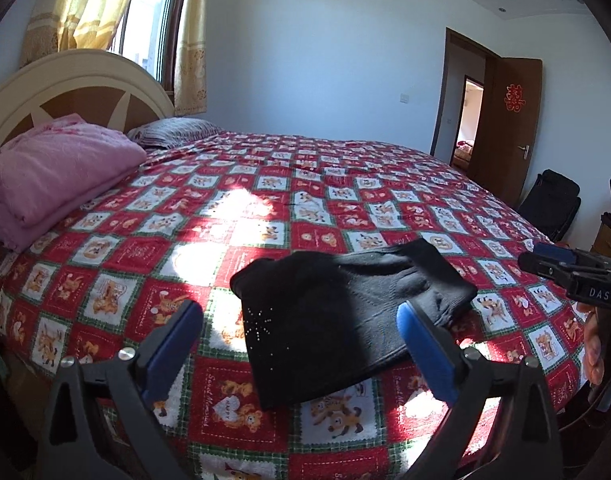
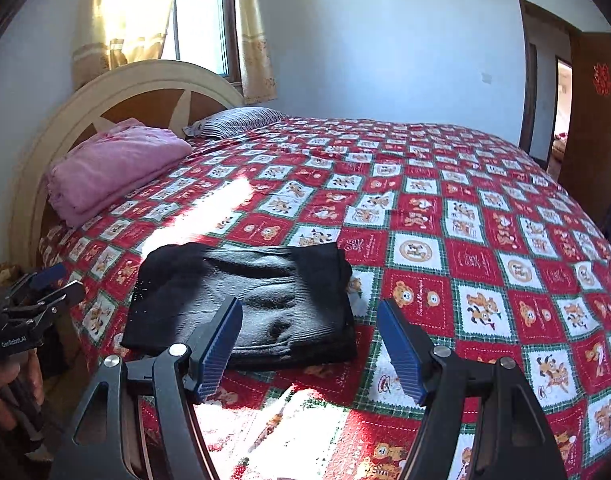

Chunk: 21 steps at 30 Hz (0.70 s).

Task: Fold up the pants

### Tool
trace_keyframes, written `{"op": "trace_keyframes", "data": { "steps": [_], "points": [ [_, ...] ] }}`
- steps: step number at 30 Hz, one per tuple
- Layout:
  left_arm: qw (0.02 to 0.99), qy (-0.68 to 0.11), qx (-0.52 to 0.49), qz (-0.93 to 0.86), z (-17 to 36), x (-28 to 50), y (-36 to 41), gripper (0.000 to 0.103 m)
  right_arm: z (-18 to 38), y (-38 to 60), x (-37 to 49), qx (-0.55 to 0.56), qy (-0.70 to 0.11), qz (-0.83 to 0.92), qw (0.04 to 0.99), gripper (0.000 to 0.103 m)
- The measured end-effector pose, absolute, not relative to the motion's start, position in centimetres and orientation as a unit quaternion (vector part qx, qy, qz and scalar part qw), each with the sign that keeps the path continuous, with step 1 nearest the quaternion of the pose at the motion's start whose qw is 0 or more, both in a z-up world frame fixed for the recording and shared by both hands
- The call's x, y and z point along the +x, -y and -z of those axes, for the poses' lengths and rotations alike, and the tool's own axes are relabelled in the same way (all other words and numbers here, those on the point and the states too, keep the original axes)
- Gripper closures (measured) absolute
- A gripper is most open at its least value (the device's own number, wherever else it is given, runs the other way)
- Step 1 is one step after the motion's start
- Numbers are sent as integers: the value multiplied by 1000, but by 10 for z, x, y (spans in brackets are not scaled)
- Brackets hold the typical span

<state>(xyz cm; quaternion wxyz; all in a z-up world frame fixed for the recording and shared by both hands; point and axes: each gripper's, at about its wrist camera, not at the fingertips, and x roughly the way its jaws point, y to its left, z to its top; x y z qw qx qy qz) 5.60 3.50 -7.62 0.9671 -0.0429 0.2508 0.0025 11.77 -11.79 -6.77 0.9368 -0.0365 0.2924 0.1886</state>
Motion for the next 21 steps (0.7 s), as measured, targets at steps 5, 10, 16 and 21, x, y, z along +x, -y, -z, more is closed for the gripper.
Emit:
{"op": "trace_keyframes", "data": {
  "steps": [5,10,16,21],
  "points": [
    [972,-235,-29,-7,67,51,-33,0,64,111,106,-53,-290,-186,937,32],
    [971,-237,-32,-10,68,51,-35,0,67,117,106,-46,-293,-178,938,31],
    [970,-242,-32,-9,71,52,-33,0,64,122,107,-35,-291,-174,940,31],
    [968,-248,-30,-8,73,53,-32,0,64,120,107,-38,-291,-175,940,31]
  ]
}}
